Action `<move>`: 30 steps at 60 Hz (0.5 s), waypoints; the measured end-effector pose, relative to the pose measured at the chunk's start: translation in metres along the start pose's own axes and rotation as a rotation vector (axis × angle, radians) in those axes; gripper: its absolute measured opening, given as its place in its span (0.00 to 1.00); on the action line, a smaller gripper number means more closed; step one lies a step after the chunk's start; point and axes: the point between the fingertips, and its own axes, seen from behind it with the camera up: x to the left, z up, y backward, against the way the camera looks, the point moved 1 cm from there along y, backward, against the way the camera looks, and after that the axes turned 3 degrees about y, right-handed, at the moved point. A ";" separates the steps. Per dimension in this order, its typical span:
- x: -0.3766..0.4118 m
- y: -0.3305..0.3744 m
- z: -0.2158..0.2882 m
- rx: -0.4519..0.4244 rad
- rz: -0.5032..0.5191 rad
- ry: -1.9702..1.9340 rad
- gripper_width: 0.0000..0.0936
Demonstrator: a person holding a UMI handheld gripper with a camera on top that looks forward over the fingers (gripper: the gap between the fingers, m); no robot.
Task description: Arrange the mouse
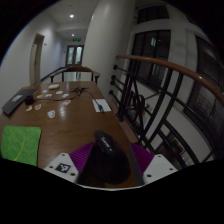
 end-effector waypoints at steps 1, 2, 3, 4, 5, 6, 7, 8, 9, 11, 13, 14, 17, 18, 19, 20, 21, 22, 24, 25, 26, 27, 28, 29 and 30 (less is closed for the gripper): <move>0.000 0.000 0.000 -0.002 0.000 -0.007 0.70; 0.002 0.005 0.000 -0.002 -0.001 -0.012 0.61; 0.002 0.004 0.001 -0.004 -0.008 -0.014 0.61; 0.000 0.006 0.001 -0.007 -0.017 -0.015 0.60; -0.001 0.004 0.000 -0.004 -0.025 -0.020 0.58; -0.003 0.003 0.000 -0.004 -0.033 -0.027 0.57; -0.004 0.004 0.000 -0.005 -0.039 -0.039 0.55; -0.005 0.005 -0.001 -0.002 -0.046 -0.052 0.53; -0.007 0.007 -0.002 0.002 -0.054 -0.065 0.49; -0.008 0.030 -0.008 0.010 -0.069 -0.078 0.46; -0.009 0.037 -0.009 0.016 -0.074 -0.079 0.44; -0.007 0.035 -0.011 0.018 -0.074 -0.084 0.44; -0.007 0.042 -0.013 0.023 -0.081 -0.094 0.43; -0.007 0.045 -0.014 0.028 -0.084 -0.094 0.43; -0.008 0.049 -0.015 0.032 -0.088 -0.090 0.43; -0.006 0.068 -0.017 0.034 -0.095 -0.082 0.43; -0.006 0.069 -0.017 0.032 -0.101 -0.069 0.43; -0.006 0.077 -0.014 0.029 -0.109 -0.059 0.43; -0.005 0.096 -0.006 0.019 -0.123 -0.044 0.43; -0.005 0.108 0.000 0.009 -0.132 -0.040 0.43; -0.004 0.121 0.007 -0.004 -0.140 -0.039 0.43; -0.001 0.140 0.014 -0.021 -0.150 -0.037 0.43; 0.003 0.144 0.020 -0.039 -0.154 -0.041 0.43; 0.008 0.159 0.031 -0.060 -0.155 -0.047 0.43; 0.013 0.175 0.041 -0.082 -0.155 -0.052 0.43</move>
